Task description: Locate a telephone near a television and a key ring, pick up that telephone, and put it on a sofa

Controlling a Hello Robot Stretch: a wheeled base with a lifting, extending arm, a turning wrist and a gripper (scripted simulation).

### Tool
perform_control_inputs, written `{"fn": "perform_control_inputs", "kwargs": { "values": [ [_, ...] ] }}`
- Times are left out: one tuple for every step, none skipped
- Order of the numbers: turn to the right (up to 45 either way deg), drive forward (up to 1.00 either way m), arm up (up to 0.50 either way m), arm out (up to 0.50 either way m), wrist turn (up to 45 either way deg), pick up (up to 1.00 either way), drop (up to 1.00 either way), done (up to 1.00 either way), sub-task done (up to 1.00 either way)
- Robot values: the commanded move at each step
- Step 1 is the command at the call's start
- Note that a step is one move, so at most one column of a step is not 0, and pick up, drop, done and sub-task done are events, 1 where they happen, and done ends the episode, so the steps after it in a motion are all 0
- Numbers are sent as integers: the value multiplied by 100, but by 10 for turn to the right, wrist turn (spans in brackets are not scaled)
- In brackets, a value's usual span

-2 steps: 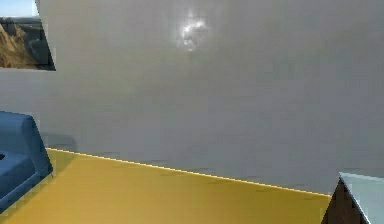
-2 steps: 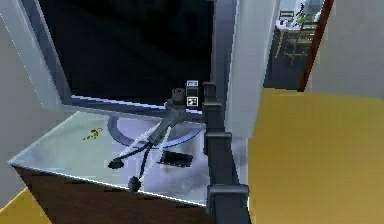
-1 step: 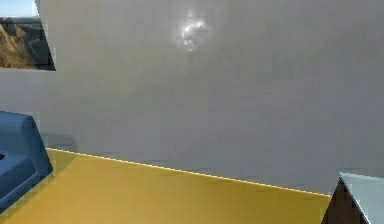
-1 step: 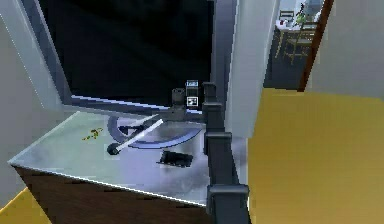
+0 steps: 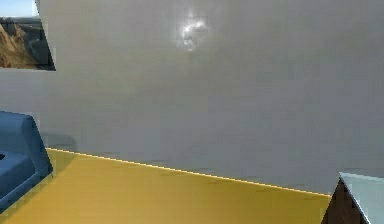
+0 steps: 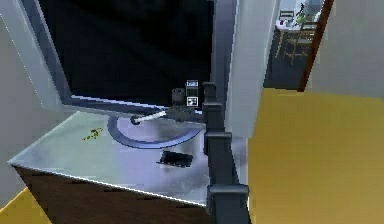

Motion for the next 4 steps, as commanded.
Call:
{"fn": "perform_control_inputs", "kwargs": {
  "values": [
    [0,0,0,0,450,0,0,0,0],
    [0,0,0,0,60,0,0,0,0],
    [0,0,-30,0,0,0,0,0,0],
    [0,0,0,0,0,100,0,0,0]
  ]
}}
